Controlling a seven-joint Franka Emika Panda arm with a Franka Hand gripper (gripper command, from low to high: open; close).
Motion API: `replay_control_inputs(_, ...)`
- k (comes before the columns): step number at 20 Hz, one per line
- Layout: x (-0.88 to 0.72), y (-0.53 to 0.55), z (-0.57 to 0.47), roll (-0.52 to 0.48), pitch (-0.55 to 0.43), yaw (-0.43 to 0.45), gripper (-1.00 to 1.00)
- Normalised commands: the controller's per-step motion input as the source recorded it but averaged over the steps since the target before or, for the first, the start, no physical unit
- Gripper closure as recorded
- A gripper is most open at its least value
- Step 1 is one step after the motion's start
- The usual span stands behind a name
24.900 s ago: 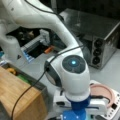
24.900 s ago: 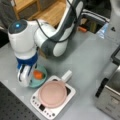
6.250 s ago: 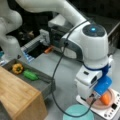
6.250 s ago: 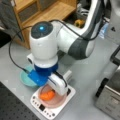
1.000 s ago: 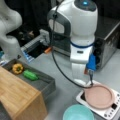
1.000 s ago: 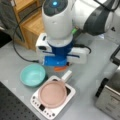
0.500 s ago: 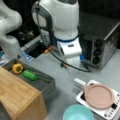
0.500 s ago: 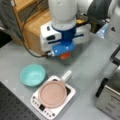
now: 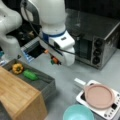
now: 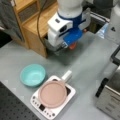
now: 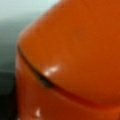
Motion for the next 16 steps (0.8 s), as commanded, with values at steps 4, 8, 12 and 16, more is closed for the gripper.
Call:
replay_control_inputs(4,-0.25,-0.28,-0.10,0.171,-0.169,0.401,1.00)
replay_control_inputs(8,-0.24,-0.23,-0.13,0.138,-0.206,0.298,1.00)
replay_control_inputs(12,-0.20,-0.15,-0.19,0.122,-0.236,0.192,1.00)
replay_control_inputs(16,-0.14,-0.14,-0.20,0.123,-0.251,0.124,1.00)
